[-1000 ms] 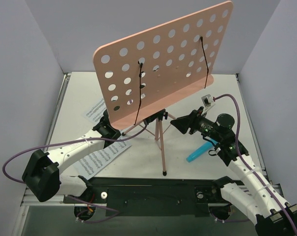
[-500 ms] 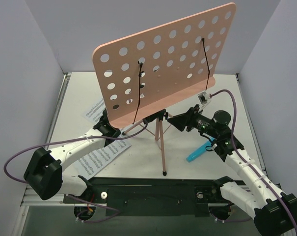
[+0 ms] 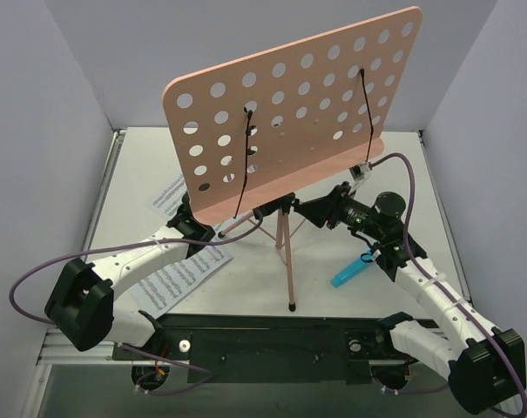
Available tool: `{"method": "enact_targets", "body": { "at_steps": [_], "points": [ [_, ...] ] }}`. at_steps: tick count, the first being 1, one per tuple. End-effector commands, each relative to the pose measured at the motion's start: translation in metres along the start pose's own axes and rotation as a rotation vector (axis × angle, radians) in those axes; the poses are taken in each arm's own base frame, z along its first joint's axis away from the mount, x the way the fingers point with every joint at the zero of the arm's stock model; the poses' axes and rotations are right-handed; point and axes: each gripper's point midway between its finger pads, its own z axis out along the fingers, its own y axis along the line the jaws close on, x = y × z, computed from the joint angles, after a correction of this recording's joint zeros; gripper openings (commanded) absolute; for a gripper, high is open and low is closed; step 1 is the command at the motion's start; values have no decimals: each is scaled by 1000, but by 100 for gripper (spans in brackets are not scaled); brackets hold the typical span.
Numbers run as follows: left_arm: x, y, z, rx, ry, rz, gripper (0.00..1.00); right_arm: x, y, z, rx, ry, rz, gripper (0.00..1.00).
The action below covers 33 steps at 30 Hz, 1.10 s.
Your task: Set up the instrument practice props
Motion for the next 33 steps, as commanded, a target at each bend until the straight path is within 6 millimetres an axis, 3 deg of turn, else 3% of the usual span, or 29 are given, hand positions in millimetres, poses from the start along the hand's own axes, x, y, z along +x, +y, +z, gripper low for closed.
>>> {"method": "enact_targets", "body": {
  "at_steps": [1,21,27,33],
  "points": [
    [18,-28,-2,141,40,-17,0,-24,19,3,-83,-74,-55,38],
    [23,-28,-6,143,34,-31,0,-27,15,13,-85,-75,42,14],
    [25,-28,-8,144,37,-31,0,-28,4,8,28,-93,147,8],
    [28,-26,-8,142,41,-32,0,-33,-3,0,139,-149,370,0]
  ]
}}
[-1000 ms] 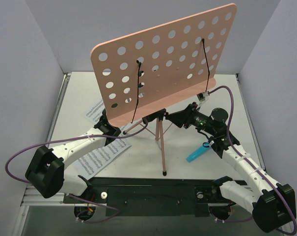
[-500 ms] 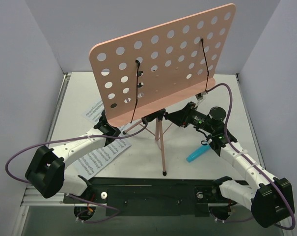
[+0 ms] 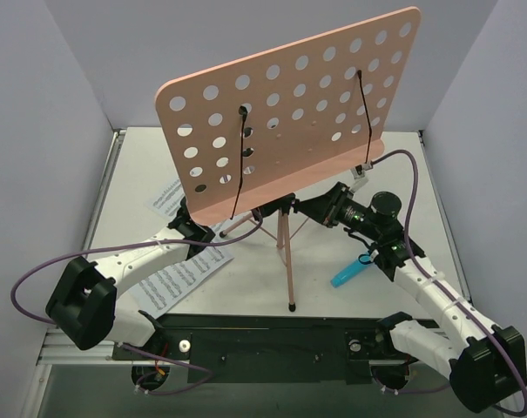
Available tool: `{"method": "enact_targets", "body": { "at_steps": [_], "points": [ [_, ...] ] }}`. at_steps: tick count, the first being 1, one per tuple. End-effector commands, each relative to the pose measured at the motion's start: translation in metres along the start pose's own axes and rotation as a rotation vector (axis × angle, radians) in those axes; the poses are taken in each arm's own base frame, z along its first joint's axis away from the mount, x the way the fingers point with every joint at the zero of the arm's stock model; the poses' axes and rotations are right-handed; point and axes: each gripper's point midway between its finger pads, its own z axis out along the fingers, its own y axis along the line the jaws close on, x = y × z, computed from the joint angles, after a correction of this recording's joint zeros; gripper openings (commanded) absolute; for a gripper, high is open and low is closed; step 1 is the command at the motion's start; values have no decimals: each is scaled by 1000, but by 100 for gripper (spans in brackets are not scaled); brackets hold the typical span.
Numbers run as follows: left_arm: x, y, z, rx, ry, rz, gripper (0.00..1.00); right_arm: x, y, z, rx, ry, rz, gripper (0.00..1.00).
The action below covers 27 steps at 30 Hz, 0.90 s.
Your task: Set up the instrument practice props
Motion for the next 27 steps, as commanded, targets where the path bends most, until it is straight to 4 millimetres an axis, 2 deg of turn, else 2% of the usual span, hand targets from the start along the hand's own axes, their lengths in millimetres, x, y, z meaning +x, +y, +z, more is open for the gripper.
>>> {"method": "enact_targets", "body": {
  "at_steps": [1,12,16,23,27],
  "points": [
    [28,-26,-6,130,75,-29,0,-33,0,-7,104,-156,178,0],
    [33,-26,-6,134,81,-35,0,-40,-13,-13,192,-262,618,0],
    [35,-27,-6,141,84,-38,0,-39,-19,-12,186,-286,846,0],
    [37,-27,-5,146,86,-42,0,-22,-29,-3,202,-230,1169,0],
    [39,-27,-4,148,90,-45,0,-16,-24,2,213,-180,1292,0]
  ]
}}
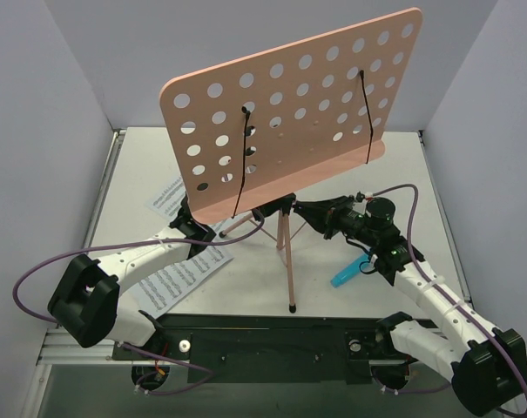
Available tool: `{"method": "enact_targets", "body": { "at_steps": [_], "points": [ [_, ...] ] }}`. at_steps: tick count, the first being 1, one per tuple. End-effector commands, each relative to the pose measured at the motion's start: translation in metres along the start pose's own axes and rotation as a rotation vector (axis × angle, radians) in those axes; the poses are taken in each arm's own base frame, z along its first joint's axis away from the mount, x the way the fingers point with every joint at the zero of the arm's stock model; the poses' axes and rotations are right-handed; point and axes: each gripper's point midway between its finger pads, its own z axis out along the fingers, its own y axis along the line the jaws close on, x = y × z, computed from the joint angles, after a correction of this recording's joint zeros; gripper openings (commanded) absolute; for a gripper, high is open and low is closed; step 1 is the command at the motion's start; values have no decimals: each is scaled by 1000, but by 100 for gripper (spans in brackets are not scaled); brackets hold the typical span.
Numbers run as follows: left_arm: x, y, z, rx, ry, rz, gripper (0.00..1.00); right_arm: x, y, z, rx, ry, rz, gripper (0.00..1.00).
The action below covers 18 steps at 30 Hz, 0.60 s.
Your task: Set up the instrument practice props
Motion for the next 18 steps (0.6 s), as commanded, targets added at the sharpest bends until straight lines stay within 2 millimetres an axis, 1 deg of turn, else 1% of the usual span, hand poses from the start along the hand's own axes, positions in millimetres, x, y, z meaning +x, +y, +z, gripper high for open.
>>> {"method": "enact_targets", "body": {
  "at_steps": [1,4,5,6,7,8,9,10,11,12,14,15,18],
  "points": [
    [37,-23,-7,121,100,-41,0,-25,8,7,-6,-101,255,0],
    [38,-23,-8,119,102,-41,0,-21,18,2,-28,-110,232,0],
    [38,-24,-7,121,103,-41,0,-23,19,0,-31,-127,211,0],
    [39,-23,-8,117,105,-41,0,-23,22,-1,-41,-134,149,6],
    [37,-24,-8,121,104,-37,0,-28,23,-3,-49,-153,109,14],
    [39,-23,-7,120,107,-38,0,-29,23,-4,-36,-162,57,28],
    [38,-23,-7,119,107,-38,0,-29,22,-5,-31,-161,22,34],
    [39,-23,-7,120,110,-39,0,-29,22,-6,-31,-164,-38,45],
    [39,-23,-7,123,110,-39,0,-30,22,-7,-30,-162,-57,48],
    [40,-23,-7,124,113,-41,0,-31,19,-7,-23,-164,-97,54],
    [40,-23,-6,129,113,-43,0,-33,15,-8,-11,-160,-165,61],
    [40,-23,-5,134,112,-43,0,-33,14,-8,-7,-150,-190,62],
    [40,-24,-4,137,111,-43,0,-33,10,-10,4,-127,-415,62]
  ]
}}
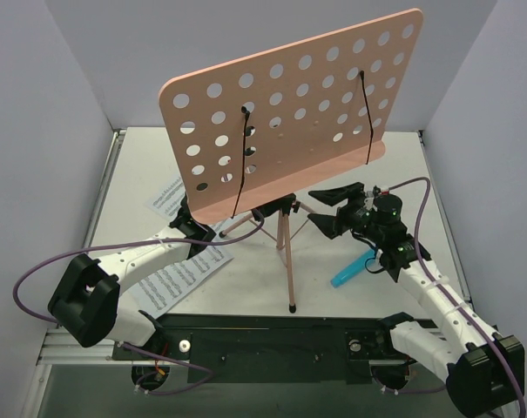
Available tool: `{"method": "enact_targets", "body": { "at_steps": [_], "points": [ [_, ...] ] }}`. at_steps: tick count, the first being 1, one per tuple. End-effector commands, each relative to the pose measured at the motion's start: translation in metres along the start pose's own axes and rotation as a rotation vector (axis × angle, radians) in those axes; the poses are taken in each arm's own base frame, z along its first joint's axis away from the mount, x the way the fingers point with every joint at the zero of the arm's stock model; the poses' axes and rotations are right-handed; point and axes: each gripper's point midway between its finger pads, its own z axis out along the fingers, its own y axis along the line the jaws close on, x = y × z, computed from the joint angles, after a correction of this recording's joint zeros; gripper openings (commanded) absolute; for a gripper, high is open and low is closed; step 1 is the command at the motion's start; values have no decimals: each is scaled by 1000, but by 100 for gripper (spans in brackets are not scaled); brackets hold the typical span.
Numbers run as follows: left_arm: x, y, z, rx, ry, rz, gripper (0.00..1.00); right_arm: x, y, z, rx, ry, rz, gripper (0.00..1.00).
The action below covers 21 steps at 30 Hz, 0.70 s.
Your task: Set up the instrument practice props
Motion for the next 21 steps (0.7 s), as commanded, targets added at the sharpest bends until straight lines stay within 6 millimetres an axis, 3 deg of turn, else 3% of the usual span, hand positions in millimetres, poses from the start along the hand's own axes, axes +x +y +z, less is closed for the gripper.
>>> {"method": "enact_targets", "body": {
  "at_steps": [1,7,9,11,15,21],
  "points": [
    [40,-24,-4,131,114,-47,0,5,14,-9,-67,35,-358,62],
    [39,-23,-4,130,116,-49,0,5,16,-22,-152,30,-781,60],
    [39,-23,-4,130,116,-49,0,9,19,-28,-210,44,-1045,60],
    [36,-24,-2,136,111,-46,0,14,11,-34,-201,96,-1197,63],
    [36,-23,-2,178,118,-37,0,11,8,-40,-184,104,-1361,75],
    [34,-21,2,283,118,-29,0,12,6,-57,-240,76,-1684,75]
  ]
}}
